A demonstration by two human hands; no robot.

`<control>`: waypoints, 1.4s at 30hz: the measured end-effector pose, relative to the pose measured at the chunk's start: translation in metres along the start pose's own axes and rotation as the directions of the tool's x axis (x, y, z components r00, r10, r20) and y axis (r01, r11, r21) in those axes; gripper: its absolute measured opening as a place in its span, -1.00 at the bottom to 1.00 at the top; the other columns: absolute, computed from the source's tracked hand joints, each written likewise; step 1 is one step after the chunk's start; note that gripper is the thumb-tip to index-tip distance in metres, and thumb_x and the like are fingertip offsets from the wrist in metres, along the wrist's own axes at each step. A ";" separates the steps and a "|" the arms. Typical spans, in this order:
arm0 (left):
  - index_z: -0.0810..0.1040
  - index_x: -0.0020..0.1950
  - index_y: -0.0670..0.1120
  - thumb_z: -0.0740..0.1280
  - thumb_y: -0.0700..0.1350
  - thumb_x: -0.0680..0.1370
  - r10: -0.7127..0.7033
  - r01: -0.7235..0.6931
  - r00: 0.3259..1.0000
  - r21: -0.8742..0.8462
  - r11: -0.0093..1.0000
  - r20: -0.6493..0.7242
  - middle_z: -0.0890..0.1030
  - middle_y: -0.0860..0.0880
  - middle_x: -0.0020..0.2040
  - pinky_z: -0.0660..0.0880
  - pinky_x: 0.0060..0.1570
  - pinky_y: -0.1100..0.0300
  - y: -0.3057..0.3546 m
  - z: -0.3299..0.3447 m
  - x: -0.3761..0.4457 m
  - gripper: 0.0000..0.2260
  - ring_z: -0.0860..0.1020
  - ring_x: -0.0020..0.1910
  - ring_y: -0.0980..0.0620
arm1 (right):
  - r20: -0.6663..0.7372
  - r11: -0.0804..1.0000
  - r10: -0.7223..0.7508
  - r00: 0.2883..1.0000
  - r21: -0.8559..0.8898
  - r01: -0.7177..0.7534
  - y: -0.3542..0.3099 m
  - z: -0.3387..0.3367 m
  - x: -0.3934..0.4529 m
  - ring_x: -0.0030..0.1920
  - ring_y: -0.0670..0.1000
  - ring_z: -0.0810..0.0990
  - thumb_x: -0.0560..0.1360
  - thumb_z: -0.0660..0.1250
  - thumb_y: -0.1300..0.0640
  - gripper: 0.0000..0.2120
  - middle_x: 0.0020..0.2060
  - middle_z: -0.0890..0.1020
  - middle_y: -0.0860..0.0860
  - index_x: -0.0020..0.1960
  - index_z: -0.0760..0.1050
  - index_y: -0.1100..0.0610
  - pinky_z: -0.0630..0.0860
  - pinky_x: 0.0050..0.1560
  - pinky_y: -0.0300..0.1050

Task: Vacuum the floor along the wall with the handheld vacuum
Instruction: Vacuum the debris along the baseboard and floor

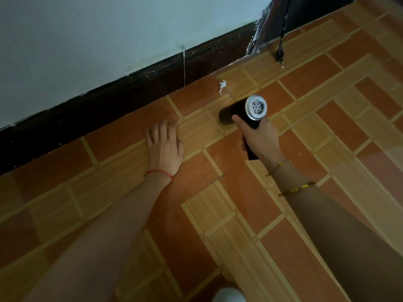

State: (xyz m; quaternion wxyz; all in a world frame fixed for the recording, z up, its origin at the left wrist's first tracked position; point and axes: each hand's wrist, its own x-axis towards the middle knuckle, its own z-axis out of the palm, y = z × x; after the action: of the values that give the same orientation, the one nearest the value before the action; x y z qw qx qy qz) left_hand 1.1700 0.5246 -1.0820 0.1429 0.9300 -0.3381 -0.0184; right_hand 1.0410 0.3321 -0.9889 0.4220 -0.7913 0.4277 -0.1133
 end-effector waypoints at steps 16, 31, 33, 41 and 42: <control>0.34 0.49 -0.10 0.03 -0.02 0.59 -0.012 0.012 1.000 0.017 1.000 -0.011 0.36 -0.14 0.49 0.11 0.52 -0.25 0.002 0.008 0.010 -0.52 0.26 0.51 -0.15 | -0.135 0.991 0.085 0.987 0.113 -0.070 -0.022 0.031 0.085 -0.52 -0.07 0.59 0.44 0.42 -0.21 -0.41 -0.11 0.66 0.16 0.25 0.40 0.19 0.52 -0.51 -0.22; 0.32 0.51 -0.10 0.04 -0.03 0.60 -0.012 0.012 1.000 0.017 1.000 -0.012 0.35 -0.13 0.50 0.11 0.51 -0.26 0.004 0.007 0.008 -0.52 0.24 0.52 -0.13 | -0.227 0.984 0.004 0.974 0.175 0.036 -0.020 0.010 0.089 -0.54 -0.08 0.58 0.50 0.38 -0.17 -0.48 -0.24 0.66 0.17 0.23 0.42 0.21 0.50 -0.48 -0.25; 0.32 0.50 -0.10 0.03 -0.04 0.60 -0.012 0.012 1.000 0.015 1.000 -0.016 0.35 -0.13 0.50 0.11 0.52 -0.26 0.004 0.007 0.008 -0.52 0.23 0.53 -0.13 | -0.209 0.987 0.000 0.978 0.160 0.034 -0.020 0.010 0.092 -0.54 -0.07 0.57 0.50 0.39 -0.16 -0.54 -0.21 0.66 0.18 0.16 0.43 0.18 0.48 -0.50 -0.27; 0.33 0.50 -0.10 0.03 -0.03 0.59 -0.012 0.012 1.000 0.007 1.000 -0.026 0.36 -0.12 0.50 0.13 0.50 -0.26 0.003 0.009 0.008 -0.52 0.23 0.53 -0.13 | -0.082 0.998 -0.039 0.996 0.037 0.042 -0.020 0.010 0.100 -0.52 -0.13 0.58 0.44 0.42 -0.21 -0.51 -0.23 0.66 0.15 0.06 0.51 0.21 0.48 -0.50 -0.28; 0.33 0.50 -0.10 0.03 -0.03 0.59 -0.012 0.012 1.000 0.007 1.000 -0.029 0.36 -0.12 0.50 0.13 0.50 -0.26 0.003 0.009 0.008 -0.52 0.23 0.53 -0.13 | -0.100 0.999 -0.051 0.994 0.014 0.052 -0.019 0.011 0.101 -0.43 -0.09 0.63 0.41 0.40 -0.28 -0.44 -0.21 0.67 0.14 0.07 0.52 0.21 0.55 -0.43 -0.20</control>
State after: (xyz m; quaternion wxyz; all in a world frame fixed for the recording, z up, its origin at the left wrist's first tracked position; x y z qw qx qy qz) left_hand 1.1729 0.5149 -1.0893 0.1444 0.9326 -0.3306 -0.0047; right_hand 1.1198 0.2659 -0.9993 0.4036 -0.7919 0.4267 -0.1670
